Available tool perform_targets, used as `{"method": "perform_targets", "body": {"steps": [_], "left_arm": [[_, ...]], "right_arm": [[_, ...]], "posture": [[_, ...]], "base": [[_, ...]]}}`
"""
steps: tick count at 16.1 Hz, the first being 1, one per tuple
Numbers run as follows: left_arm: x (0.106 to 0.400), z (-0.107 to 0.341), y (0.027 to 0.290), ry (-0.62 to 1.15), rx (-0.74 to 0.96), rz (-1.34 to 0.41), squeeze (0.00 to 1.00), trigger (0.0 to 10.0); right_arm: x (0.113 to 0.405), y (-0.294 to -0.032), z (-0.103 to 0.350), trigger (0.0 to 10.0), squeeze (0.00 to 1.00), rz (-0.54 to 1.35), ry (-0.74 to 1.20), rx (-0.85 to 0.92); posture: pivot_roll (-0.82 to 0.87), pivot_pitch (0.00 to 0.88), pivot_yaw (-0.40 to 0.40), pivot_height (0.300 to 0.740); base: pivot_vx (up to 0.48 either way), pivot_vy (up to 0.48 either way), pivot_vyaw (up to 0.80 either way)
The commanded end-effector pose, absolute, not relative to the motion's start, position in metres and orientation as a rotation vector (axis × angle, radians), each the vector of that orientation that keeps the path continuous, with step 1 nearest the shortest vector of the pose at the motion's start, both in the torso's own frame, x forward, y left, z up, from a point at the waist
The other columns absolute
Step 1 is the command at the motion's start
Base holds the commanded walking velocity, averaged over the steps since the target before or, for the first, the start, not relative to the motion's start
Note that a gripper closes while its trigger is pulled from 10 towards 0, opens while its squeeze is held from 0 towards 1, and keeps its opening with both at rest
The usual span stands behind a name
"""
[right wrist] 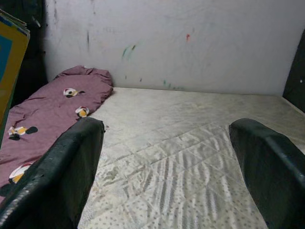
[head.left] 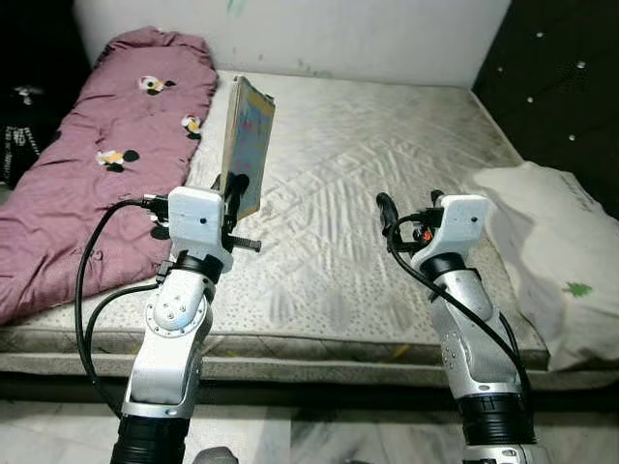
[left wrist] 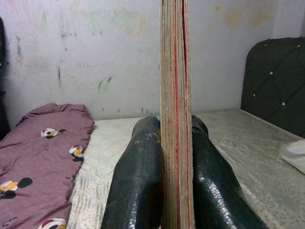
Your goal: Clean up the room
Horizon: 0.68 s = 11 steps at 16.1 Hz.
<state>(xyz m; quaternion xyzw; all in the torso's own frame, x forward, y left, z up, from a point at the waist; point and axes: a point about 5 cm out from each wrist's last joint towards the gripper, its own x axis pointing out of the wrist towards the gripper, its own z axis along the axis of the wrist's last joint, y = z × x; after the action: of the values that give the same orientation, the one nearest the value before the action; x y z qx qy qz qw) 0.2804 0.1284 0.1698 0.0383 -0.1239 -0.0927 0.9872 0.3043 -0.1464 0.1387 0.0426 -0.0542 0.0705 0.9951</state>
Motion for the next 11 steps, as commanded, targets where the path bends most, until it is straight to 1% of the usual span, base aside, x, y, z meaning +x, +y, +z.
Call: {"method": "perform_targets", "body": {"steps": [1,10,11], "left_arm": [[0.2791,0.1823,0.1268,-0.314,0.078,-0.194,0.00,10.0],[0.2788,0.1818,0.1263,-0.310,0.077,-0.197,0.00,10.0],[0.2789,0.1817,0.1263,-0.308,0.074,-0.196,0.00,10.0]], "right_arm": [[0.3054,-0.1470,0.1454,10.0,0.00,0.134,-0.130,0.080],[0.3050,-0.1487,0.1451,10.0,0.00,0.125,-0.130,0.073],[0.3050,-0.1486,0.1451,10.0,0.00,0.124,-0.130,0.073]], "posture": [[-0.01,0.000,-0.072,0.740],[-0.01,0.000,-0.072,0.740],[-0.01,0.000,-0.071,0.740]], "base": [[0.274,0.000,0.00],[0.271,0.000,0.00],[0.000,0.000,0.00]]}}
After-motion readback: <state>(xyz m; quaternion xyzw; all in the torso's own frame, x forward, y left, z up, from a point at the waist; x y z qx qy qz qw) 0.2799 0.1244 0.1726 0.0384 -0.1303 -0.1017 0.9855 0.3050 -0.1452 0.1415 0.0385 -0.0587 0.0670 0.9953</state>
